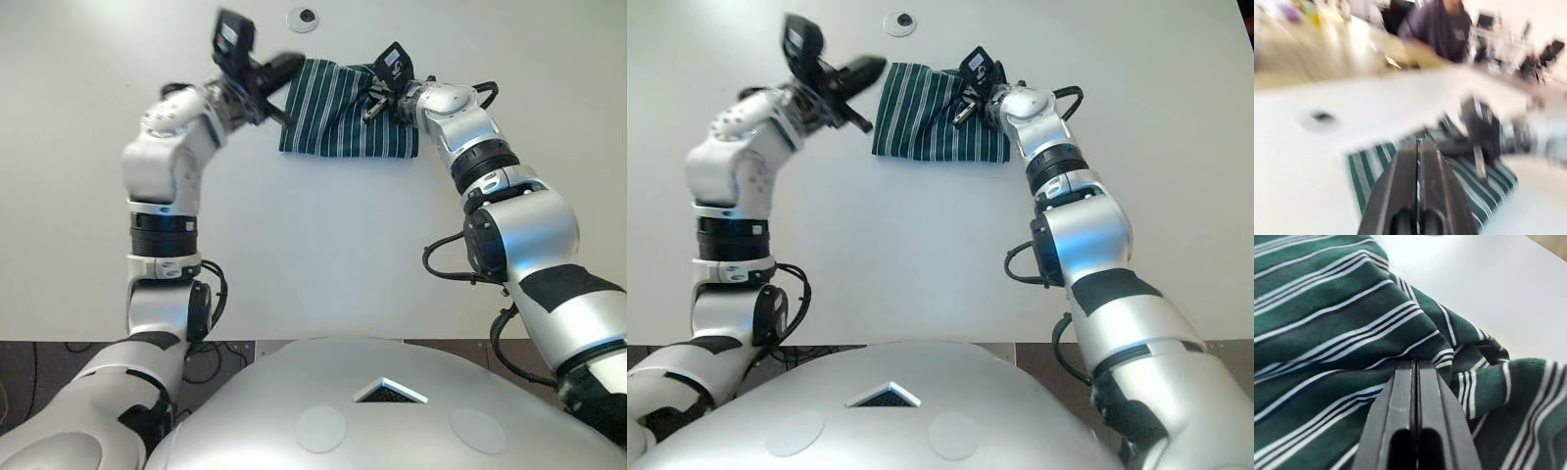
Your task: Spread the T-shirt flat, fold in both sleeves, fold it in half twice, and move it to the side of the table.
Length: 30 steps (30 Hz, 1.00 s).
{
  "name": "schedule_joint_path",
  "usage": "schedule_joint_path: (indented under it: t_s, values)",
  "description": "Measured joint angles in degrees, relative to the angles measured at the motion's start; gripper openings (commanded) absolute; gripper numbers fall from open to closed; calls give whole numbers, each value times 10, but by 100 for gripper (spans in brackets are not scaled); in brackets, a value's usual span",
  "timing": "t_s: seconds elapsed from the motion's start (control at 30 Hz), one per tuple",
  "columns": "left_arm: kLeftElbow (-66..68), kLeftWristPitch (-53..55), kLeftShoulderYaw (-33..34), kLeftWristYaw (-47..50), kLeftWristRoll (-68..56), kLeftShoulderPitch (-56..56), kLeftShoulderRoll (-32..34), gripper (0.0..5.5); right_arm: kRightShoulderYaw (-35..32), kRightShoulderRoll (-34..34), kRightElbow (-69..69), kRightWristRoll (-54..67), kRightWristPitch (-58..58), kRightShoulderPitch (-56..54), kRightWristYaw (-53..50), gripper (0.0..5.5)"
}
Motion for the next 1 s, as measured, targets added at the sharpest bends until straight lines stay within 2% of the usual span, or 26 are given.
schedule_joint_path:
  t_s: [0.13, 0.27, 0.33, 0.43, 0.47, 0.53, 0.77, 1.0]
  values:
    - [-35, 26, 55, 54, -14, 24, 17, 2, -54, -113, -15, 27, 18, 49, -29, 0]
    - [-49, 30, 73, 105, -13, 91, 14, 2, -161, -246, -22, 90, 45, 128, -130, 0]
    - [-51, 25, 75, 124, -13, 98, 7, 2, -210, -269, -30, 117, 53, 162, -201, 0]
    - [-52, 9, 78, 145, -3, 107, -2, 2, -247, -255, -80, 139, 30, 203, -253, 0]
    - [-50, -2, 80, 156, 8, 120, -2, 2, -246, -230, -121, 139, 15, 220, -252, 0]
    - [-47, -34, 72, 173, 37, 137, -2, 2, -223, -177, -217, 135, -9, 244, -249, 0]
    - [-60, -159, 20, 231, 122, 220, -43, 2, -147, -94, -570, 133, -13, 302, -228, 0]
    - [-64, -217, 12, 300, 126, 233, -125, 2, -114, -37, -649, 133, 43, 340, -225, 0]
